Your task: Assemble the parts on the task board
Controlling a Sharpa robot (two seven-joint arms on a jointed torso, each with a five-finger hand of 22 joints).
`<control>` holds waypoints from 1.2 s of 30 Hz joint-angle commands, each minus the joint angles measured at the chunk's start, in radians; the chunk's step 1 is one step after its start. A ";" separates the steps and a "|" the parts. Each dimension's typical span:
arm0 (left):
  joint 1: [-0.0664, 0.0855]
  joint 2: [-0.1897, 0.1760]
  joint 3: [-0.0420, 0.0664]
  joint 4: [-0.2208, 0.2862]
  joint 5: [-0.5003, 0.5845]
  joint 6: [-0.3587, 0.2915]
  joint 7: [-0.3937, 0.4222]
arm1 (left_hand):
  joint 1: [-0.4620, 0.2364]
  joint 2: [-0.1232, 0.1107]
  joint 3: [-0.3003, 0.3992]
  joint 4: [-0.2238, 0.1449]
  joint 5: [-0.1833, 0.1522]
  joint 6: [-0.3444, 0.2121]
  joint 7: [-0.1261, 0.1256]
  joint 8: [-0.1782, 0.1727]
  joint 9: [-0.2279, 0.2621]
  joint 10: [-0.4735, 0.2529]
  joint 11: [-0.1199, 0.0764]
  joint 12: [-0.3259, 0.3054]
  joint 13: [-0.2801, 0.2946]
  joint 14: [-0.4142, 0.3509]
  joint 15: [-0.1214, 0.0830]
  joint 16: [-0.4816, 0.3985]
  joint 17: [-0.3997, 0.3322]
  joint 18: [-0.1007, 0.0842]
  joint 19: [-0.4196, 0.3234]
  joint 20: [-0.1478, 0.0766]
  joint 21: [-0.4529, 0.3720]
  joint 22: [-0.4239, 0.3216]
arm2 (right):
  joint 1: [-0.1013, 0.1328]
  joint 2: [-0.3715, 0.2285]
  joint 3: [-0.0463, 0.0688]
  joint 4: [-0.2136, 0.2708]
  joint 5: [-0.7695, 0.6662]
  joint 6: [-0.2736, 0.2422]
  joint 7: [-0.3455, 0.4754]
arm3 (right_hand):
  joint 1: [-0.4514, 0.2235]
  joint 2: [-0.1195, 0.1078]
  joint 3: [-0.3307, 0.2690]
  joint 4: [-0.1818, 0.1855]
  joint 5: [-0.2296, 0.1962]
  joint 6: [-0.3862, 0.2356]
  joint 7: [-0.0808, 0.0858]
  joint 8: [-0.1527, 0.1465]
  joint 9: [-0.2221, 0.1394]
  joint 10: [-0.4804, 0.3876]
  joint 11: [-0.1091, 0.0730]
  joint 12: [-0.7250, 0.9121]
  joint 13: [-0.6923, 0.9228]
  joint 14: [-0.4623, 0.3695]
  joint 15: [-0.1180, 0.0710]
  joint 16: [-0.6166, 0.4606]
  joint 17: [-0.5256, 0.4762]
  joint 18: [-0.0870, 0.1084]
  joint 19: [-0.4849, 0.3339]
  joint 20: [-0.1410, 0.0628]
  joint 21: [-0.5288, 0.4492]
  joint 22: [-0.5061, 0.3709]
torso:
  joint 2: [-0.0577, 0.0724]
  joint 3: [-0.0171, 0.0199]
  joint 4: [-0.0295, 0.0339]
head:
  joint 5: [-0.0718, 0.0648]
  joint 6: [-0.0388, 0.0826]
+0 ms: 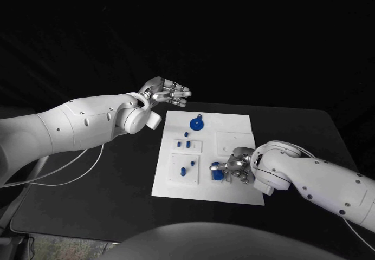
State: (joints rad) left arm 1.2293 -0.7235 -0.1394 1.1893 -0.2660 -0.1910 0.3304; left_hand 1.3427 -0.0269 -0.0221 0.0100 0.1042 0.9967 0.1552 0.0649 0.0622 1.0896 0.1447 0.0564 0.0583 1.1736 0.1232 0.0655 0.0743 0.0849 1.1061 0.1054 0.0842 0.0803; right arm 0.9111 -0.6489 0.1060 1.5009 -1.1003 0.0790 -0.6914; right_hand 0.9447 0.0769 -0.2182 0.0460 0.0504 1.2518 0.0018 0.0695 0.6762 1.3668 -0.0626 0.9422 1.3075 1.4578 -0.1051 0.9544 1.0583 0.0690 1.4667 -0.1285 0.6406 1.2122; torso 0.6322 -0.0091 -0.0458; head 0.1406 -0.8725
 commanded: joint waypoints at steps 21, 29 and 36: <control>0.001 -0.006 0.001 -0.022 -0.015 0.024 0.008 | 0.001 -0.024 0.002 0.012 -0.006 -0.006 0.001 -0.001 0.001 -0.009 0.000 0.004 0.002 -0.017 0.002 -0.003 -0.001 -0.007 -0.008 0.007 -0.009 -0.003 | -0.002 -0.099 0.010 0.082 -0.018 0.024 0.061 | 0.008 -0.021 0.004 -0.006 0.004 -0.026 -0.003 -0.004 0.209 -0.013 0.002 0.008 0.011 0.001 -0.004 -0.004 -0.005 -0.011 0.047 -0.003 -0.004 0.008 | 0.000 0.0012 -0.0015 | -0.002 0.000; 0.001 -0.007 0.001 -0.050 -0.019 0.036 0.012 | 0.001 -0.031 0.007 0.019 -0.007 -0.006 0.001 -0.001 0.001 -0.010 0.000 0.004 0.001 -0.023 0.004 -0.004 -0.001 -0.006 -0.011 0.009 -0.009 -0.003 | -0.002 -0.123 0.019 0.108 -0.021 0.053 0.107 | 0.070 -0.023 0.031 -0.046 0.165 -0.026 -0.006 -0.004 0.239 -0.013 0.002 0.017 0.007 0.001 -0.003 -0.003 -0.009 -0.014 0.048 -0.001 -0.002 0.014 | 0.000 0.0007 -0.0007 | -0.003 0.000; 0.001 -0.004 0.001 -0.066 -0.019 0.045 0.013 | 0.003 -0.034 0.008 0.021 -0.006 -0.007 0.002 -0.001 0.001 -0.010 0.000 0.004 0.001 -0.026 0.005 -0.004 -0.001 -0.006 -0.012 0.009 -0.009 -0.003 | -0.002 -0.130 0.021 0.113 -0.026 0.075 0.130 | 0.094 -0.022 0.042 -0.069 0.202 -0.020 -0.008 -0.004 0.250 -0.010 0.002 0.026 0.007 0.001 -0.003 -0.001 -0.010 -0.015 0.048 -0.001 0.001 0.017 | 0.001 -0.0003 0.0004 | -0.003 0.000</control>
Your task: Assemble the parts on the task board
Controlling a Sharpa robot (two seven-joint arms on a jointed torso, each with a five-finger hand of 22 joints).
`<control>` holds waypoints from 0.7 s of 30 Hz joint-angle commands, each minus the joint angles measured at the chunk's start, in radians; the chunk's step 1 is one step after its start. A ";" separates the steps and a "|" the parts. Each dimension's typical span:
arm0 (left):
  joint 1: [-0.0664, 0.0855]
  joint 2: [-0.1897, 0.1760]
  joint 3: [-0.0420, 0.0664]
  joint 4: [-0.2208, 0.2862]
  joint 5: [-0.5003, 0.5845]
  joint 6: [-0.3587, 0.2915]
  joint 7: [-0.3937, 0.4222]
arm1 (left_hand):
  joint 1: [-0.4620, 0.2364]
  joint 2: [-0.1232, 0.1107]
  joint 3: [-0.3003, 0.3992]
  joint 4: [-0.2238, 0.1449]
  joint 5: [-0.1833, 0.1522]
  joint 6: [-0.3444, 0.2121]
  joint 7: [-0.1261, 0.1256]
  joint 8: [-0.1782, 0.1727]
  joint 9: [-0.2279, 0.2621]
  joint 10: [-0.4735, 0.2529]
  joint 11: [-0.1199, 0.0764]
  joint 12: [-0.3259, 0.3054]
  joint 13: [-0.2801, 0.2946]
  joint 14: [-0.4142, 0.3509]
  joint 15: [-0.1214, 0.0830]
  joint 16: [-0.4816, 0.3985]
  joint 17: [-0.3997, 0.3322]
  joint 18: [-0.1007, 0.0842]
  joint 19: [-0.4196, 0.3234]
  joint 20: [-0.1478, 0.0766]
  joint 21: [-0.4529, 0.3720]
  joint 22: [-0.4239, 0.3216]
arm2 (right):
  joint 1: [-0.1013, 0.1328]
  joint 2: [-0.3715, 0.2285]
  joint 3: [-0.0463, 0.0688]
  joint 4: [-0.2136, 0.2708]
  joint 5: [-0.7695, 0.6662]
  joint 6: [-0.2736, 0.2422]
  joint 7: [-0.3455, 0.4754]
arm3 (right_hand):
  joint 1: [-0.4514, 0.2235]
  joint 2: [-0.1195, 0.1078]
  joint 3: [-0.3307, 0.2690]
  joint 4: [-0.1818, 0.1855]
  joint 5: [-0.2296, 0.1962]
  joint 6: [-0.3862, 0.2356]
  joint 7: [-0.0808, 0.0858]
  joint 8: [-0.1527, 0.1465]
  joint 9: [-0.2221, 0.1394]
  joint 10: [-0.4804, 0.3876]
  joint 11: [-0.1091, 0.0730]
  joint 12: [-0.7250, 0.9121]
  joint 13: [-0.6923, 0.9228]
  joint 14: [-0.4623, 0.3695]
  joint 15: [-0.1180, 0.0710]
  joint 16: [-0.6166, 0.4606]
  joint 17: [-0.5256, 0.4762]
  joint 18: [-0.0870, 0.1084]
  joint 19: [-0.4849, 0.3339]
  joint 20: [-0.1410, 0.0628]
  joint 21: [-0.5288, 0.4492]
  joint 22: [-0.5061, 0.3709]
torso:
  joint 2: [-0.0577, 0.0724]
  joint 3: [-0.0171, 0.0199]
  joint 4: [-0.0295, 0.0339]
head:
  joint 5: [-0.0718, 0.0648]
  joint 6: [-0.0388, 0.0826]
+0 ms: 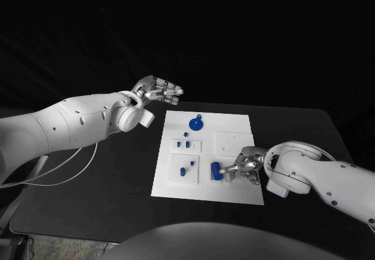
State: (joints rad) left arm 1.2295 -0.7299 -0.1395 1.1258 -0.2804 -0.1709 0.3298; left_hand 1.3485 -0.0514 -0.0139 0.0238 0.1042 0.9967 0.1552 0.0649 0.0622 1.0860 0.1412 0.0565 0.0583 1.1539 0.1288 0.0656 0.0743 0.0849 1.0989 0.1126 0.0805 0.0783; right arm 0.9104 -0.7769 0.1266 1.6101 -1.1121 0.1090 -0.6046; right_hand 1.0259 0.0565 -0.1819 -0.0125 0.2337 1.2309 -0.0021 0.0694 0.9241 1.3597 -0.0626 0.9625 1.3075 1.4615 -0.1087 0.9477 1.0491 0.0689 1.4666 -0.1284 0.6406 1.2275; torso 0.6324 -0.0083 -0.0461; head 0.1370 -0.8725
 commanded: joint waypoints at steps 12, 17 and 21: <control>0.001 0.006 0.001 -0.006 -0.005 0.027 0.013 | -0.002 -0.010 0.001 0.011 -0.007 -0.008 0.002 -0.001 0.001 -0.007 0.004 0.004 0.002 -0.007 0.000 -0.003 -0.001 -0.005 -0.006 0.003 -0.005 -0.001 | -0.004 0.004 0.001 0.004 -0.033 0.049 0.046 | 0.004 -0.086 0.288 -0.046 0.074 0.006 -0.014 -0.004 -0.023 0.001 -0.004 0.014 0.004 -0.002 -0.002 0.008 -0.006 -0.021 0.049 -0.005 0.003 0.008 | 0.000 -0.0017 0.0016 | 0.001 0.000; 0.001 0.007 0.001 -0.010 -0.005 0.027 0.012 | -0.002 -0.010 0.001 0.011 -0.007 -0.008 0.002 -0.001 0.001 -0.007 0.004 0.004 0.002 -0.007 0.000 -0.003 -0.001 -0.005 -0.006 0.003 -0.005 -0.001 | -0.005 0.015 0.001 -0.010 -0.040 0.031 0.035 | -0.008 -0.072 0.297 -0.048 0.069 0.007 -0.015 -0.005 -0.016 0.003 -0.005 0.018 0.005 -0.003 -0.002 0.008 -0.008 -0.021 0.049 -0.005 0.004 0.007 | 0.000 -0.0017 0.0014 | 0.002 0.000; 0.001 0.008 0.001 -0.012 -0.005 0.026 0.012 | -0.002 -0.009 0.001 0.013 -0.007 -0.009 0.002 -0.001 0.001 -0.008 0.004 0.004 0.002 -0.008 0.000 -0.003 -0.001 -0.005 -0.006 0.003 -0.005 -0.001 | -0.008 0.024 0.001 -0.021 -0.042 0.021 0.030 | -0.016 -0.061 0.300 -0.048 0.058 0.007 -0.015 -0.004 -0.013 0.003 -0.005 0.018 0.004 -0.003 -0.002 0.009 -0.009 -0.021 0.049 -0.005 0.004 0.007 | 0.000 -0.0014 0.0019 | 0.005 0.000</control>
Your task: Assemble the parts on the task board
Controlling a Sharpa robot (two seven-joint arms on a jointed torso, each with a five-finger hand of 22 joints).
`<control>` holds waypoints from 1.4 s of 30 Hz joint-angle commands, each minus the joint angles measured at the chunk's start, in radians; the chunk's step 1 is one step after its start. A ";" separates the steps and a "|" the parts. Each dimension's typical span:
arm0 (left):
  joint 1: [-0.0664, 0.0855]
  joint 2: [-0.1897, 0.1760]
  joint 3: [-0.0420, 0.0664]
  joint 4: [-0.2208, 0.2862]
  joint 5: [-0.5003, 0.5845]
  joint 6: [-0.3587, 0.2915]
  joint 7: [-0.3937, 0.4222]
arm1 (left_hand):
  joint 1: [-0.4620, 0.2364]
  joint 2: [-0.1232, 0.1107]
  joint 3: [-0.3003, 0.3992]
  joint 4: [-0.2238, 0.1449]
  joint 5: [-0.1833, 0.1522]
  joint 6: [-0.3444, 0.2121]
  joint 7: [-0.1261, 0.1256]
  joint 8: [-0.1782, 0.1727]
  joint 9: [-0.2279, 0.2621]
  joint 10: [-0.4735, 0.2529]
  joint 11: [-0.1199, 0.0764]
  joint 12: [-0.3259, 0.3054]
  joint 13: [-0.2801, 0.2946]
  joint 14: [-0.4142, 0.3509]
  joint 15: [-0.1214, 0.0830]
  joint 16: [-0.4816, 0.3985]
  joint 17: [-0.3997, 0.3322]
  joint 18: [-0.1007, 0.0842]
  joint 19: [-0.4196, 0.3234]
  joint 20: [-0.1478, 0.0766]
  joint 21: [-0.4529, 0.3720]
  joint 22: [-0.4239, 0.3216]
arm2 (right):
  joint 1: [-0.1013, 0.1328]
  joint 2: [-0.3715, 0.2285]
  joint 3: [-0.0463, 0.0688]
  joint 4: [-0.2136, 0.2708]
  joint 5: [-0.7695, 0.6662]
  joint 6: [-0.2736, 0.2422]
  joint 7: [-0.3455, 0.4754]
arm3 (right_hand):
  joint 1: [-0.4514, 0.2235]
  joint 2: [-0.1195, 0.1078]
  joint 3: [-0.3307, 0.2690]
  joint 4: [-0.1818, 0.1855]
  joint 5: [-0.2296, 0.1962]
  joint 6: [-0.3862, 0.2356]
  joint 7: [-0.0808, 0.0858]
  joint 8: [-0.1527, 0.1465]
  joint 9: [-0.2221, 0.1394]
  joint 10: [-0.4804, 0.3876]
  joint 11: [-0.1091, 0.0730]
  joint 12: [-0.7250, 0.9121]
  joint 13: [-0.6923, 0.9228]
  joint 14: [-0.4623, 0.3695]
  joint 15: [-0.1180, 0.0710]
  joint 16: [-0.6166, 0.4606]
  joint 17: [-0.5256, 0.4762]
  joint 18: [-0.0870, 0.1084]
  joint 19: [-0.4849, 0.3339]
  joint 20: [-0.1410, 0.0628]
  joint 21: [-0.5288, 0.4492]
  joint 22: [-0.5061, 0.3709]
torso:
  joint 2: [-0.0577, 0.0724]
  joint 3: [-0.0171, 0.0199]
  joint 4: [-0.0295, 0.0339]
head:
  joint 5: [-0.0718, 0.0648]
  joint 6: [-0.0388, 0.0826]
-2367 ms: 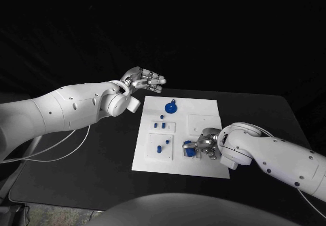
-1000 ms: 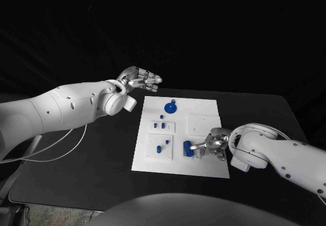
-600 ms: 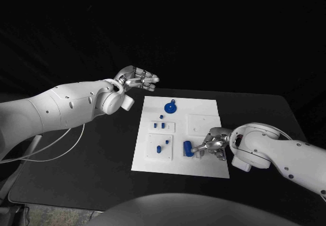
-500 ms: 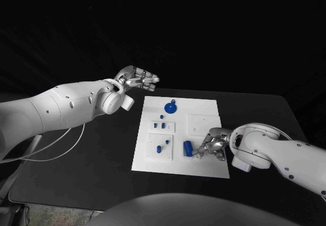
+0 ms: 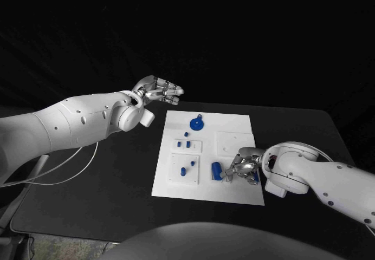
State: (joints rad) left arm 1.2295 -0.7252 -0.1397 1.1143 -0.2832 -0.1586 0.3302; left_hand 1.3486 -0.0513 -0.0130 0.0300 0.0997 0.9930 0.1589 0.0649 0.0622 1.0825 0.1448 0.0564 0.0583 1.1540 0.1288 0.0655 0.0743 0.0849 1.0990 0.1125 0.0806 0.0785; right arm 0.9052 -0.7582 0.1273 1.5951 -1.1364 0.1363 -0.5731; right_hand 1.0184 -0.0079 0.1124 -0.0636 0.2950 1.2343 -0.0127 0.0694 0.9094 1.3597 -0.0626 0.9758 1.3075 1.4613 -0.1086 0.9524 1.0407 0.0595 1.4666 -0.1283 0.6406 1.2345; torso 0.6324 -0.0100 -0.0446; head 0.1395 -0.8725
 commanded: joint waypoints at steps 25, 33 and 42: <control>0.000 0.003 0.000 -0.004 -0.005 0.015 0.006 | 0.001 -0.007 0.001 0.006 -0.001 -0.005 -0.002 -0.001 0.001 -0.005 0.001 0.004 0.002 -0.008 0.000 -0.003 -0.001 -0.005 -0.006 0.003 -0.005 -0.001 | -0.018 0.035 0.000 -0.044 -0.011 0.028 -0.009 | -0.027 0.014 0.016 -0.020 -0.033 0.003 -0.004 -0.005 0.009 0.003 -0.005 0.007 0.004 -0.003 -0.001 0.005 -0.006 -0.013 0.049 -0.004 0.005 -0.002 | 0.000 0.0001 -0.0011 | 0.007 0.000; 0.000 0.003 0.000 -0.004 -0.005 0.016 0.005 | 0.000 -0.007 -0.001 0.006 -0.002 -0.004 -0.002 -0.001 0.001 -0.004 0.001 0.004 0.002 -0.008 0.000 -0.003 -0.001 -0.005 -0.006 0.003 -0.005 -0.001 | -0.021 0.029 -0.001 -0.036 -0.011 -0.015 0.019 | -0.037 0.011 0.006 -0.008 -0.080 0.006 -0.003 -0.004 0.013 0.005 -0.004 0.010 0.005 -0.004 -0.002 0.005 -0.007 -0.011 0.050 -0.005 0.004 -0.003 | 0.000 0.0010 -0.0002 | 0.007 0.000; 0.000 0.002 0.000 -0.005 -0.005 0.016 0.004 | 0.000 -0.007 -0.001 0.006 -0.002 -0.004 -0.002 -0.001 0.001 -0.004 0.001 0.004 0.002 -0.008 0.000 -0.003 -0.001 -0.005 -0.006 0.003 -0.005 -0.001 | -0.023 0.019 0.000 -0.027 0.004 -0.087 0.065 | -0.064 0.021 -0.010 0.042 -0.117 0.011 -0.003 -0.004 0.029 0.011 -0.005 0.022 0.012 -0.003 -0.004 0.007 -0.007 -0.010 0.051 -0.006 0.014 -0.002 | 0.000 0.0010 -0.0007 | 0.008 0.000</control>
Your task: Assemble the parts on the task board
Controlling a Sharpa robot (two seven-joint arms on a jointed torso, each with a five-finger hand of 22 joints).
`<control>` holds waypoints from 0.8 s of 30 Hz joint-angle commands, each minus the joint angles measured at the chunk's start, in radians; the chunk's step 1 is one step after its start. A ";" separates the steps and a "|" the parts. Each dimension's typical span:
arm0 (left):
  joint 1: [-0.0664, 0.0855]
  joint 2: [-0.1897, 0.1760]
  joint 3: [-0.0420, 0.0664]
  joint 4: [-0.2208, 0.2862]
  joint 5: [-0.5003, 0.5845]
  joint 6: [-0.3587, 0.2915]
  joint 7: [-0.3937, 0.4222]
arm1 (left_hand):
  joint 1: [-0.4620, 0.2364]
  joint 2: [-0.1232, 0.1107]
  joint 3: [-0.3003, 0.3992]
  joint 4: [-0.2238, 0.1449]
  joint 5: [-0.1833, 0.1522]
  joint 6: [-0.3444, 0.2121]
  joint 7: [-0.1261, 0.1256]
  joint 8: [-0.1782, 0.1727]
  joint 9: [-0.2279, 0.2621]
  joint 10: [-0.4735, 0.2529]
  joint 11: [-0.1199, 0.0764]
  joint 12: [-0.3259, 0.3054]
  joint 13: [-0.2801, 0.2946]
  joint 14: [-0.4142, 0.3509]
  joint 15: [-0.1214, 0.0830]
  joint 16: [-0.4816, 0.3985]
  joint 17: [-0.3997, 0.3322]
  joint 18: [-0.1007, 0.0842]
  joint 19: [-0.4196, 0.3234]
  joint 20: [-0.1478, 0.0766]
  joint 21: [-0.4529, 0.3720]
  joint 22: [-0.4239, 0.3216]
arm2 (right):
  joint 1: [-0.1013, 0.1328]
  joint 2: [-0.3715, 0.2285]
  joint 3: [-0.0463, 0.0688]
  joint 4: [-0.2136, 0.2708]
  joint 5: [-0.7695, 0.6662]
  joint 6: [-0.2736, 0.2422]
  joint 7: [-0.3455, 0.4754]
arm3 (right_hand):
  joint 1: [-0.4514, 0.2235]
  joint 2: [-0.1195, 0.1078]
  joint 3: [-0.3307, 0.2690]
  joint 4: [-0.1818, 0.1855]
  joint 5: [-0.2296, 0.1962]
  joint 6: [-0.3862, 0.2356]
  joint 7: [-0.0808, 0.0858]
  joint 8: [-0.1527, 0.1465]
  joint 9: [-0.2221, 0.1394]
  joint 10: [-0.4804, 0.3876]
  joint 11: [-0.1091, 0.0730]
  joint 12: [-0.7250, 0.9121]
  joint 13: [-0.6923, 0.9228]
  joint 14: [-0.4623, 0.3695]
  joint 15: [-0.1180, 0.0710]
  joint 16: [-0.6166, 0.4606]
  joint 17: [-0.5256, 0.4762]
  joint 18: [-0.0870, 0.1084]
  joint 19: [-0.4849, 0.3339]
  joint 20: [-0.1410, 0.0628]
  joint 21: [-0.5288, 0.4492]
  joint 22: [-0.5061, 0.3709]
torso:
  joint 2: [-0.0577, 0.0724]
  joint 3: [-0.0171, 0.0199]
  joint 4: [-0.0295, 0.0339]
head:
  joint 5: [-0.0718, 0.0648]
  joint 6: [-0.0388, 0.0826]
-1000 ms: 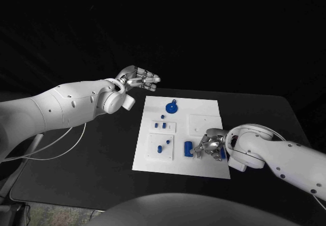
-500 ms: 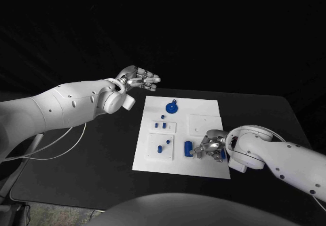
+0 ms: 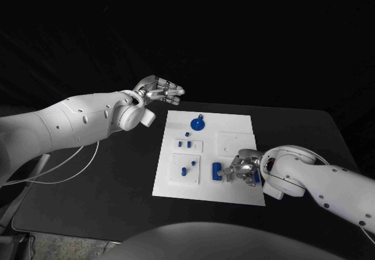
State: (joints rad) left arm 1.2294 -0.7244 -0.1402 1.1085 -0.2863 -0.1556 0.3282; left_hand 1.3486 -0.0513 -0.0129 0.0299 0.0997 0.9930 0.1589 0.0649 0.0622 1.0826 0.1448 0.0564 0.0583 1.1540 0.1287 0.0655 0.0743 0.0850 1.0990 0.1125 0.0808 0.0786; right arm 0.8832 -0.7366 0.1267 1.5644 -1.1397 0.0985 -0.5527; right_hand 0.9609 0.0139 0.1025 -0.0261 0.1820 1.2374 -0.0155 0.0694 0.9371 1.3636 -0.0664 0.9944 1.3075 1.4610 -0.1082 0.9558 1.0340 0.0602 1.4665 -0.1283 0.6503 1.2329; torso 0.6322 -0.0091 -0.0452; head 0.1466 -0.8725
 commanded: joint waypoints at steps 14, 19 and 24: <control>0.001 0.000 0.000 0.003 -0.003 0.014 0.004 | -0.001 -0.005 -0.002 0.007 -0.003 -0.005 -0.002 -0.001 0.001 -0.005 0.001 0.004 0.002 -0.009 0.000 -0.003 -0.001 -0.005 -0.007 0.004 -0.005 -0.001 | -0.008 -0.016 0.000 0.025 0.018 0.058 0.062 | 0.113 -0.051 0.022 -0.074 0.061 0.006 -0.003 -0.006 -0.009 0.003 -0.003 -0.005 0.010 -0.004 -0.004 0.004 -0.003 -0.013 0.049 -0.005 0.006 -0.001 | -0.001 -0.0008 -0.0005 | 0.002 0.000; 0.001 0.000 0.000 0.004 -0.003 0.014 0.004 | -0.001 -0.005 -0.002 0.007 -0.003 -0.005 -0.002 -0.001 0.001 -0.005 0.001 0.004 0.002 -0.009 0.000 -0.003 -0.001 -0.005 -0.007 0.004 -0.005 -0.001 | -0.011 -0.014 0.000 0.026 0.003 0.051 0.042 | 0.120 -0.042 0.042 -0.101 0.108 0.008 -0.006 -0.005 -0.035 0.005 -0.004 -0.004 0.009 -0.004 -0.004 0.004 -0.003 -0.015 0.049 -0.007 0.004 -0.001 | 0.000 -0.0005 0.0005 | 0.001 0.000; 0.001 -0.001 -0.001 0.004 -0.003 0.016 0.003 | -0.002 -0.004 -0.002 0.008 -0.003 -0.004 -0.002 -0.001 0.001 -0.005 0.001 0.004 0.002 -0.008 0.000 -0.003 -0.001 -0.005 -0.007 0.004 -0.005 -0.001 | -0.013 -0.012 0.000 0.025 -0.002 0.027 0.017 | 0.093 -0.021 0.050 -0.094 0.122 0.007 -0.006 -0.005 -0.037 0.008 -0.005 -0.004 0.009 -0.004 -0.006 0.001 -0.007 -0.014 0.050 -0.008 0.000 -0.004 | 0.000 -0.0007 0.0010 | 0.003 0.000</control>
State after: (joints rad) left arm 1.2294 -0.7261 -0.1412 1.1099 -0.2873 -0.1542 0.3259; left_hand 1.3486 -0.0513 -0.0159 0.0329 0.0997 0.9930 0.1589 0.0649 0.0622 1.0826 0.1447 0.0564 0.0583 1.1541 0.1287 0.0655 0.0744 0.0850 1.0990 0.1125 0.0808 0.0787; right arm 0.8716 -0.7495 0.1267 1.5886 -1.1246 0.1209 -0.5164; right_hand 1.0562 -0.0110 0.1494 -0.1232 0.3002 1.2419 -0.0199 0.0693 0.8998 1.3671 -0.0700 0.9944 1.3075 1.4610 -0.1082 0.9557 1.0284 0.0603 1.4665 -0.1283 0.6542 1.2297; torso 0.6321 -0.0097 -0.0445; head 0.1481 -0.8725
